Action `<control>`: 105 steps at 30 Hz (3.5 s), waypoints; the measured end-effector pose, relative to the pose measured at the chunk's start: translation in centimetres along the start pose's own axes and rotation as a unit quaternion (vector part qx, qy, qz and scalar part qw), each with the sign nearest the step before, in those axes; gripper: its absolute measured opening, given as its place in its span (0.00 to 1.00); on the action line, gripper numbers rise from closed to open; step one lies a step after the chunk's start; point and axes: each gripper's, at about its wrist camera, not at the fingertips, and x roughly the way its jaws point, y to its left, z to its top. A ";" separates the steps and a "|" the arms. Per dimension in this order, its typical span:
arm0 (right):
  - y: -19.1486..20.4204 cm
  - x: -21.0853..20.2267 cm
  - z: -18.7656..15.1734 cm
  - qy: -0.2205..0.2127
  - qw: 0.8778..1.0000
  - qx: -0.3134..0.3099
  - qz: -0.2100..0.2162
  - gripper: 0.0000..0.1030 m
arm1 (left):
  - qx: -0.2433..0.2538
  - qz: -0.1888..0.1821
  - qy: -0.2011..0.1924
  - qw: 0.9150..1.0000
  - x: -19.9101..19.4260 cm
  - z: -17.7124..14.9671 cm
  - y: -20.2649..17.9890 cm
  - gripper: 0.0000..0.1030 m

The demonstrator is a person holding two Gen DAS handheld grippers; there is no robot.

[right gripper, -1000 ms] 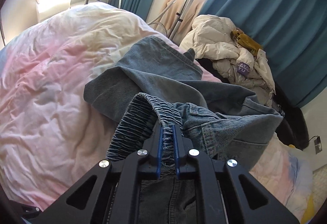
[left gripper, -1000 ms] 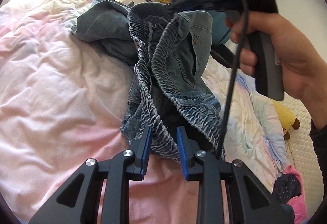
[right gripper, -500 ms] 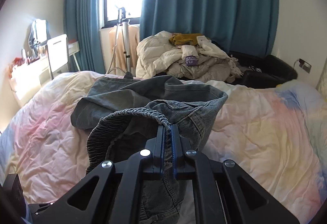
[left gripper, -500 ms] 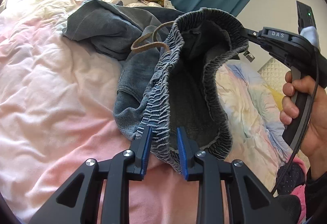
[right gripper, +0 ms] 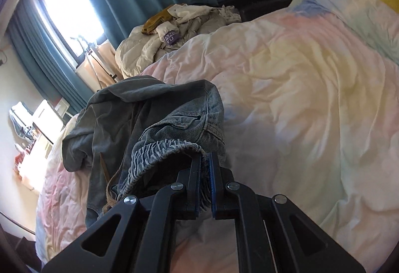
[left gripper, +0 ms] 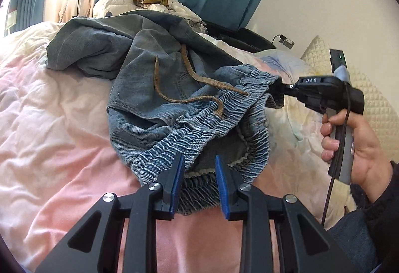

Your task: Fold clothes

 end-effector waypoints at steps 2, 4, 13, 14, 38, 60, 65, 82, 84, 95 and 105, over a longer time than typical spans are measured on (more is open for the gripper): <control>-0.4 0.3 -0.1 0.001 1.000 0.006 0.004 0.07 | 0.008 0.006 0.002 1.000 0.3 0.1 -0.1 0.26; -0.4 0.4 -0.1 0.002 1.000 0.005 0.004 0.09 | 0.012 0.014 0.003 1.000 0.4 0.1 -0.2 0.26; 0.2 -0.3 0.3 -0.025 0.999 0.010 0.025 0.17 | -0.026 0.047 0.003 0.999 -1.9 -0.7 0.6 0.26; 0.2 -0.4 0.4 -0.026 0.999 0.009 0.025 0.17 | -0.029 0.051 0.006 0.998 -2.0 -0.7 0.8 0.26; 2.1 -1.1 1.1 -0.085 0.994 -0.024 0.057 0.09 | -0.091 0.059 0.053 0.993 2.3 -1.7 3.7 0.27; 2.6 -5.8 17.4 -0.184 0.972 -0.128 0.070 0.00 | 0.017 -0.059 -0.094 0.994 -1.5 5.2 -11.5 0.12; -0.6 -4.1 24.3 -0.202 0.968 -0.147 0.011 0.00 | 0.045 -0.108 -0.078 0.990 3.8 9.9 -16.4 0.12; -16.1 7.4 9.5 0.102 0.956 -0.251 0.110 0.31 | 0.014 -0.121 -0.022 0.992 8.1 7.7 -15.4 0.12; -16.5 7.1 8.8 0.103 0.953 -0.263 0.105 0.40 | 0.017 -0.112 -0.020 0.993 7.8 7.5 -15.3 0.12; -10.7 10.6 7.3 0.084 0.928 -0.362 -0.015 0.10 | -0.002 -0.062 0.000 0.998 6.1 4.1 -13.8 0.12; -5.8 4.5 15.7 -0.077 0.924 -0.368 -0.066 0.06 | 0.020 -0.109 -0.030 0.993 7.4 7.0 -17.7 0.12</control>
